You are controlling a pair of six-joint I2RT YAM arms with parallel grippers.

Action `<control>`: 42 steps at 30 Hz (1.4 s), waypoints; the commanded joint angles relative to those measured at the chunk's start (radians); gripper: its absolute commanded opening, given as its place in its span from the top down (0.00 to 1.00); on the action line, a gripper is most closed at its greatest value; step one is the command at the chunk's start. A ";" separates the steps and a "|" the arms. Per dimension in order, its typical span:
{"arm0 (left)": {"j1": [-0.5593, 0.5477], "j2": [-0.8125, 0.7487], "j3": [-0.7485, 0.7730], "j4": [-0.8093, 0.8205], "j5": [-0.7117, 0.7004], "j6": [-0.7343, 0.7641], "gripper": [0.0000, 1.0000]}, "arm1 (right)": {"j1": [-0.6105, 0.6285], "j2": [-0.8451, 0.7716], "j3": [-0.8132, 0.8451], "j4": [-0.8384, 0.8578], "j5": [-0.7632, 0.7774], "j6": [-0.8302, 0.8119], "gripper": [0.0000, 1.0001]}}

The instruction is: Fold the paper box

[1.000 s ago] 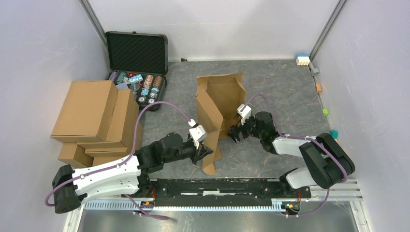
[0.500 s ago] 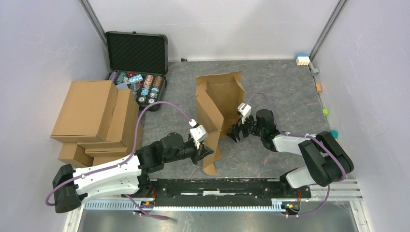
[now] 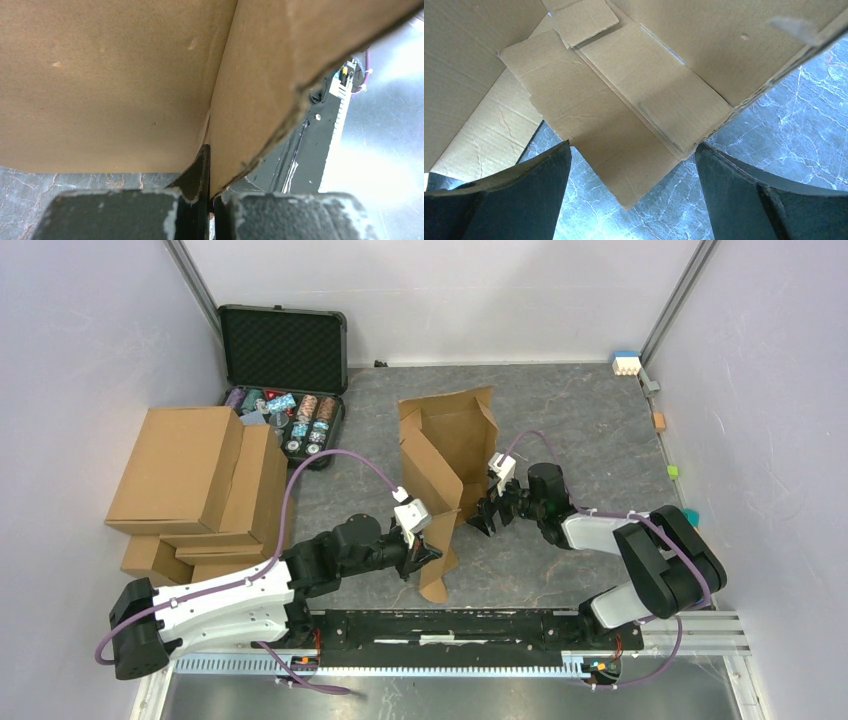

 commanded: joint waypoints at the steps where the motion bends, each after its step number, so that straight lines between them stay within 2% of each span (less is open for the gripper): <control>1: -0.006 0.014 0.023 -0.026 0.025 -0.044 0.98 | -0.009 0.009 0.035 0.051 -0.045 0.012 0.02; 15: -0.006 -0.031 0.011 -0.068 0.003 -0.057 0.98 | -0.041 -0.006 0.002 0.257 -0.023 0.063 0.02; 19: -0.006 -0.048 0.005 -0.086 -0.003 -0.071 0.98 | -0.041 -0.004 -0.002 0.268 0.003 0.065 0.02; 28: -0.006 -0.073 -0.017 -0.115 -0.036 -0.109 0.96 | 0.009 -0.027 -0.060 0.406 0.283 0.159 0.45; 34: -0.005 -0.096 -0.022 -0.139 -0.063 -0.117 0.96 | 0.065 -0.049 -0.112 0.475 0.392 0.181 0.64; 37: -0.005 -0.100 -0.025 -0.140 -0.068 -0.122 0.96 | 0.104 -0.071 -0.147 0.512 0.503 0.195 0.79; 42: -0.006 -0.109 -0.029 -0.153 -0.077 -0.136 0.96 | 0.195 -0.089 -0.172 0.522 0.713 0.180 0.97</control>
